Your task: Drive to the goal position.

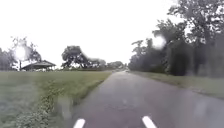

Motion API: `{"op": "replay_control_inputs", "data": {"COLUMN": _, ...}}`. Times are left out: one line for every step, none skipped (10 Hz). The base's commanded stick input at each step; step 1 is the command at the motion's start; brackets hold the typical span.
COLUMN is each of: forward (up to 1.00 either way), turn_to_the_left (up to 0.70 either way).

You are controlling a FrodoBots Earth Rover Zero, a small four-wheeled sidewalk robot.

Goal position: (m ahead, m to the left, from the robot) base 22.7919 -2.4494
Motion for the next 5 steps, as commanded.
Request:
{"op": "replay_control_inputs", "data": {"forward": 0.70, "turn_to_the_left": 0.00}}
{"op": "replay_control_inputs", "data": {"forward": 0.70, "turn_to_the_left": 0.00}}
{"op": "replay_control_inputs", "data": {"forward": 0.70, "turn_to_the_left": 0.00}}
{"op": "replay_control_inputs", "data": {"forward": 0.70, "turn_to_the_left": 0.00}}
{"op": "replay_control_inputs", "data": {"forward": 0.70, "turn_to_the_left": 0.00}}
